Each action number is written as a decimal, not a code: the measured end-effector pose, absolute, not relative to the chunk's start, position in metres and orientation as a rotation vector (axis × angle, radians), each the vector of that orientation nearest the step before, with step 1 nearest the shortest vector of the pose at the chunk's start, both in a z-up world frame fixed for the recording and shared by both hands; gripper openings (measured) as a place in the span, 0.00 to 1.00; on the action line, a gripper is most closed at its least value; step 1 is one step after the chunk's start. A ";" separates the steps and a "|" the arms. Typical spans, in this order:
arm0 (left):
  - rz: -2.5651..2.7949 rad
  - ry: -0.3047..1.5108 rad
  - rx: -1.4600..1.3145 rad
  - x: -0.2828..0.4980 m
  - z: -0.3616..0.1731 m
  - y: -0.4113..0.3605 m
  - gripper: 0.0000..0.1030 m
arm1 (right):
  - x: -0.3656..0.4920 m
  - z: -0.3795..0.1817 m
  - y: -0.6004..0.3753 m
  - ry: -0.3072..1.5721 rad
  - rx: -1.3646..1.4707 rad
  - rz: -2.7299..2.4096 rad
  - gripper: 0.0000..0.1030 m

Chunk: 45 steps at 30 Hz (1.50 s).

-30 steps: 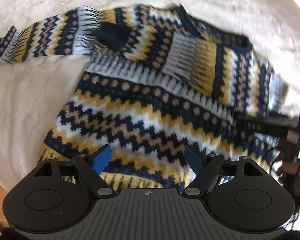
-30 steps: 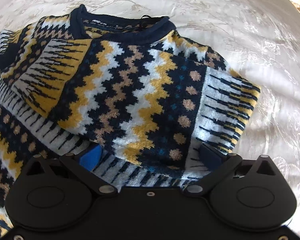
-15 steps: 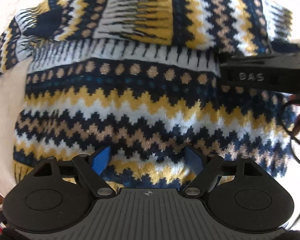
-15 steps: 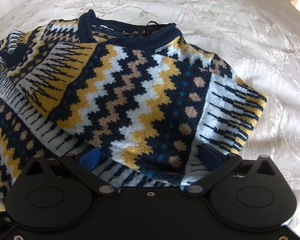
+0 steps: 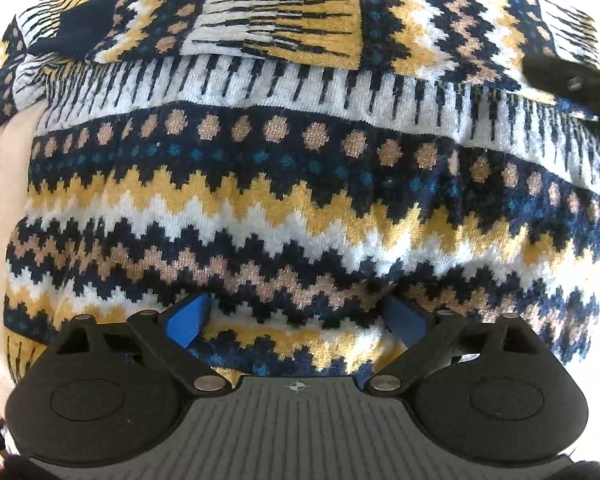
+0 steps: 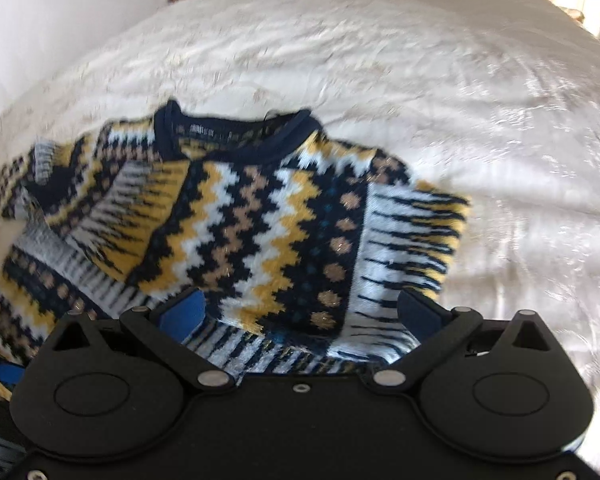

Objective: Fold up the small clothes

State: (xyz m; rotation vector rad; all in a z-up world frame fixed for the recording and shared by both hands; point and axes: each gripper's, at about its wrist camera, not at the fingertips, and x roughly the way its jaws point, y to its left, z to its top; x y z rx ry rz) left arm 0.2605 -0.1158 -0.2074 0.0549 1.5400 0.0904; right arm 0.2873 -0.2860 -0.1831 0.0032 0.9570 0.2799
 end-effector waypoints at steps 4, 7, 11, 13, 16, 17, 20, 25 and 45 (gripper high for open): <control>0.068 1.507 0.049 0.249 -0.214 -0.109 0.98 | 0.276 -0.166 -0.288 0.912 0.016 0.266 0.99; 0.044 1.476 0.033 0.239 -0.214 -0.100 0.98 | 0.266 -0.156 -0.281 0.902 0.009 0.256 0.99; -0.008 1.413 -0.022 0.223 -0.206 -0.083 0.91 | 0.251 -0.149 -0.264 0.936 -0.024 0.254 0.99; -0.053 1.379 -0.058 0.212 -0.198 -0.071 0.88 | 0.243 -0.148 -0.252 0.956 -0.054 0.249 0.99; -0.146 1.351 -0.146 0.193 -0.184 -0.040 0.86 | 0.234 -0.147 -0.232 0.988 -0.100 0.228 0.99; -0.160 1.346 -0.172 0.189 -0.180 -0.028 0.86 | 0.232 -0.147 -0.226 0.998 -0.108 0.219 0.99; -0.147 1.263 -0.242 0.174 -0.161 0.023 0.86 | 0.227 -0.141 -0.205 1.016 -0.126 0.190 0.99; 0.026 1.013 -0.317 0.152 -0.125 0.137 0.86 | 0.229 -0.125 -0.167 1.034 -0.103 0.170 0.99; 0.407 0.786 -0.616 0.204 -0.140 0.404 0.85 | 0.248 -0.095 -0.033 1.061 -0.184 0.249 0.99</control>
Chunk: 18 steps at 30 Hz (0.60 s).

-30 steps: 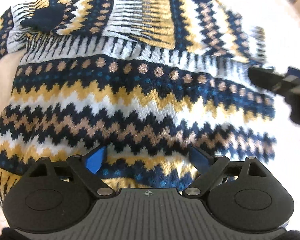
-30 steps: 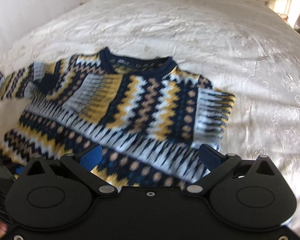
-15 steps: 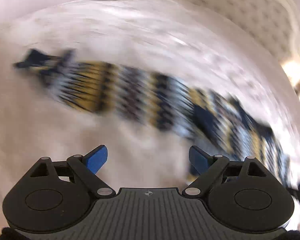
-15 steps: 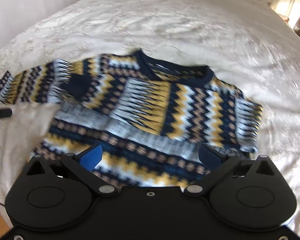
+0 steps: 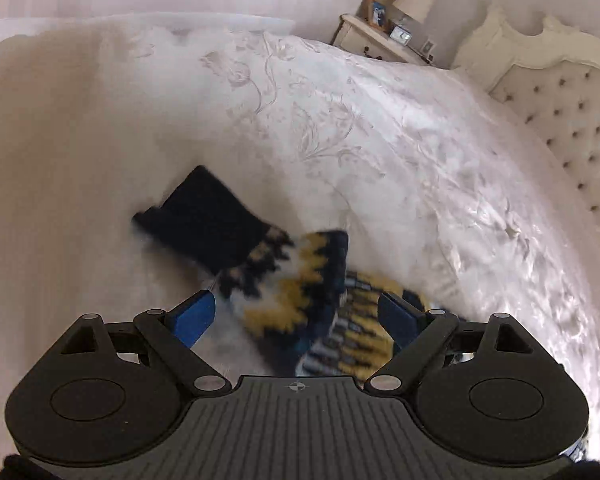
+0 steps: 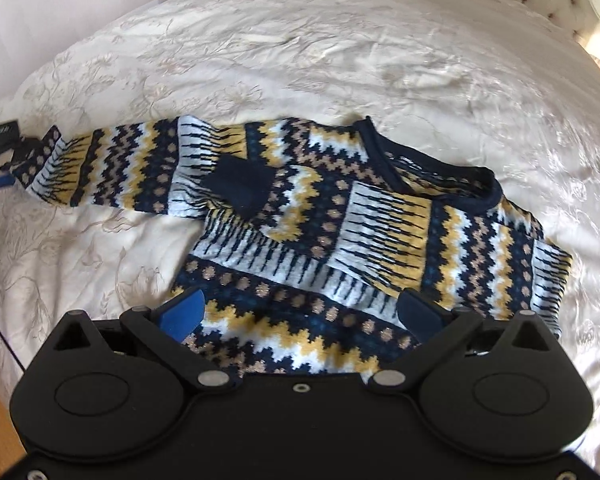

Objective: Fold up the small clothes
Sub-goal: 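Grasp the other navy cuff with the left gripper and lift it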

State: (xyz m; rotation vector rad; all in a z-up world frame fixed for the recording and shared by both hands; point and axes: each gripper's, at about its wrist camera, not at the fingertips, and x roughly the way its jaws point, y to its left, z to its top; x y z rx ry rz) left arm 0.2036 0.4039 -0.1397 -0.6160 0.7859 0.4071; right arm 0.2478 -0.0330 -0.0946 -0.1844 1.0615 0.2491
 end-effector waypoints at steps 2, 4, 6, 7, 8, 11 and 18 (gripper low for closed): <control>0.404 0.794 -0.606 0.212 -0.142 0.405 0.76 | 0.250 -0.095 -0.030 1.068 -0.189 0.250 0.99; 0.429 0.801 -0.596 0.219 -0.144 0.406 0.61 | 0.252 -0.096 -0.028 1.070 -0.189 0.249 0.99; 0.452 0.799 -0.609 0.221 -0.144 0.406 0.58 | 0.253 -0.095 -0.029 1.071 -0.188 0.246 0.99; 0.464 0.796 -0.629 0.222 -0.147 0.408 0.58 | 0.253 -0.095 -0.030 1.069 -0.185 0.245 0.99; 0.474 0.794 -0.648 0.223 -0.149 0.409 0.57 | 0.253 -0.095 -0.032 1.068 -0.181 0.246 0.99; 0.479 0.774 -0.669 0.223 -0.150 0.408 0.35 | 0.253 -0.096 -0.039 1.067 -0.171 0.244 0.99; 0.376 0.652 -0.499 0.230 -0.097 0.352 0.15 | 0.251 -0.101 -0.069 1.069 -0.118 0.257 0.99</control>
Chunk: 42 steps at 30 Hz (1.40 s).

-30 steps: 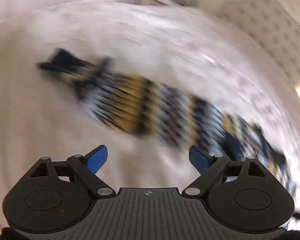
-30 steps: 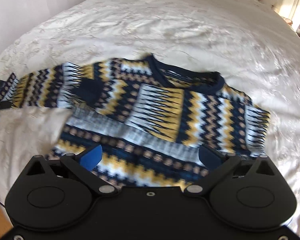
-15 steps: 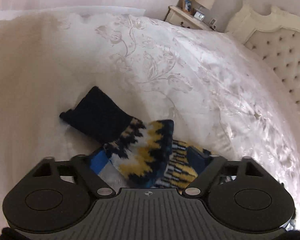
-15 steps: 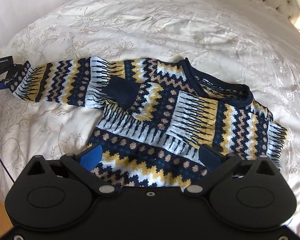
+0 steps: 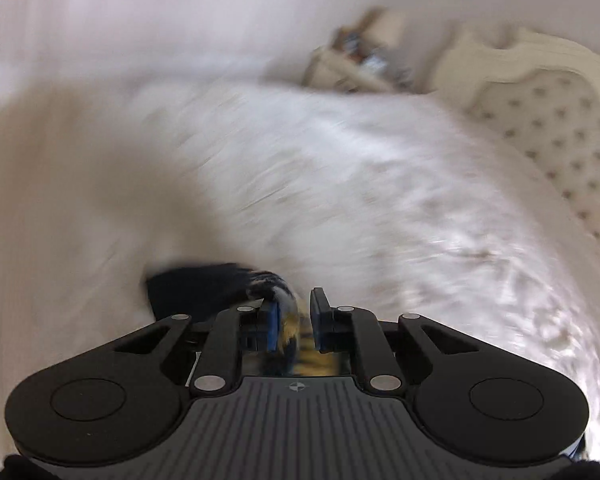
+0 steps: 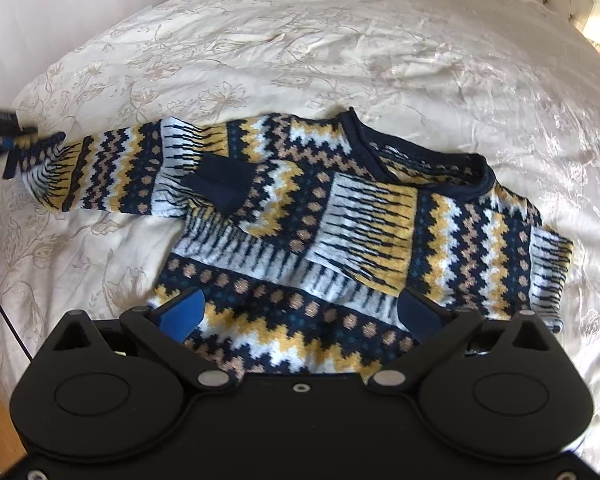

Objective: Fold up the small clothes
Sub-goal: 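Grasp the other navy cuff with the left gripper and lift it, then lay the sleeve across the sweater body with the left gripper and release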

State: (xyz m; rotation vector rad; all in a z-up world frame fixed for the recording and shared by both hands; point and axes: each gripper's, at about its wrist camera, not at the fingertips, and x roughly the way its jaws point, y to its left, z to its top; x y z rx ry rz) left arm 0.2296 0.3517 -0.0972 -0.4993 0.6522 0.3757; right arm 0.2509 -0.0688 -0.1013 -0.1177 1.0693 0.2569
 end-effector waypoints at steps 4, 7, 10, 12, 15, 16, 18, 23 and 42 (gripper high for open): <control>0.249 0.582 -0.386 0.239 -0.054 0.279 0.15 | 0.246 -0.105 -0.095 1.068 -0.092 0.279 0.99; 0.110 0.555 -0.296 0.247 -0.033 0.211 0.15 | 0.240 -0.103 -0.120 1.054 -0.075 0.287 0.99; -0.047 0.572 -0.245 0.259 -0.030 0.130 0.15 | 0.233 -0.101 -0.153 1.040 -0.047 0.269 0.99; -0.135 0.594 -0.230 0.266 -0.036 0.078 0.15 | 0.229 -0.100 -0.177 1.033 -0.023 0.246 0.99; -0.244 0.641 -0.196 0.274 -0.053 0.007 0.16 | 0.222 -0.098 -0.212 1.021 0.006 0.212 0.99; -0.275 0.663 -0.191 0.275 -0.060 -0.011 0.16 | 0.220 -0.097 -0.222 1.019 0.012 0.204 0.99; -0.322 0.701 -0.157 0.272 -0.073 -0.045 0.19 | 0.216 -0.097 -0.241 1.017 0.021 0.189 0.99; -0.353 0.782 -0.072 0.261 -0.093 -0.084 0.26 | 0.213 -0.099 -0.270 1.014 0.062 0.189 0.99; -0.027 1.042 -0.030 0.284 -0.164 0.059 0.31 | 0.348 -0.118 -0.197 1.027 0.145 0.314 0.70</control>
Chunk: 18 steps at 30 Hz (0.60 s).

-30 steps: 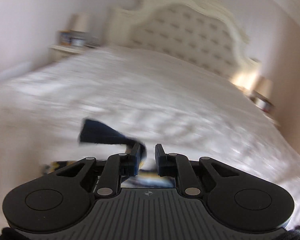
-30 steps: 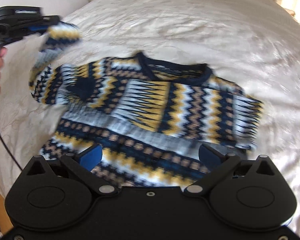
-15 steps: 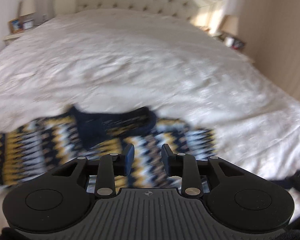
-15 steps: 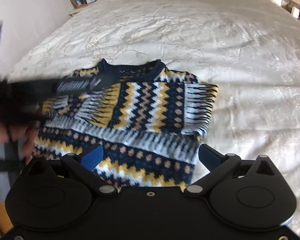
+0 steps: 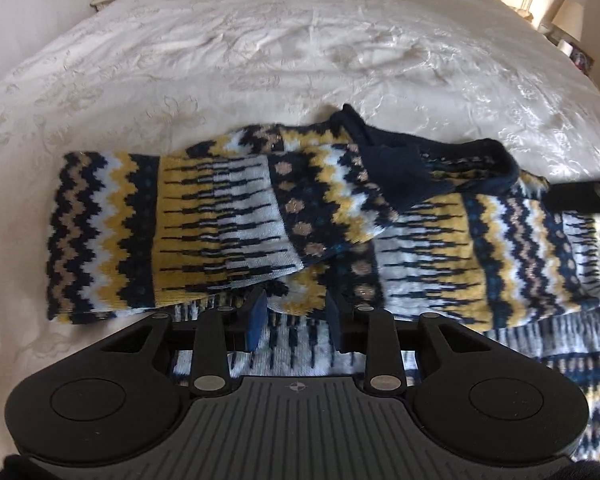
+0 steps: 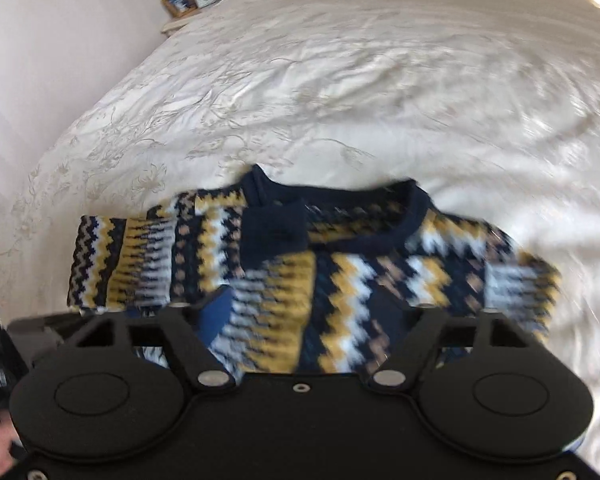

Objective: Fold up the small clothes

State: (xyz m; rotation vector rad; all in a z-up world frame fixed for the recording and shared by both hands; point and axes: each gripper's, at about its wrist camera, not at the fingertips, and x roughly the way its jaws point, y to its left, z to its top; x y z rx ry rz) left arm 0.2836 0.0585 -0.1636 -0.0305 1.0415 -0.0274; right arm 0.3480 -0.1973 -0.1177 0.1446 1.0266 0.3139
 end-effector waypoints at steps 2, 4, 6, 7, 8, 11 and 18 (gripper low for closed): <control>-0.020 1.072 -0.040 0.288 -0.175 0.062 0.31 | 0.366 -0.125 -0.187 1.039 0.136 0.324 0.70; -0.014 1.090 -0.086 0.287 -0.184 0.067 0.33 | 0.383 -0.132 -0.178 1.048 0.122 0.331 0.70; -0.015 1.085 -0.127 0.287 -0.191 0.073 0.34 | 0.399 -0.139 -0.170 1.057 0.108 0.341 0.70; -0.020 1.081 -0.139 0.287 -0.193 0.075 0.34 | 0.409 -0.144 -0.167 1.066 0.101 0.347 0.70; -0.024 1.076 -0.144 0.286 -0.194 0.076 0.35 | 0.417 -0.150 -0.165 1.079 0.096 0.351 0.70; -0.032 1.061 -0.159 0.283 -0.196 0.078 0.35 | 0.439 -0.169 -0.158 1.127 0.079 0.356 0.70; -0.025 1.052 -0.180 0.279 -0.196 0.080 0.35 | 0.461 -0.204 -0.153 1.236 0.140 0.416 0.42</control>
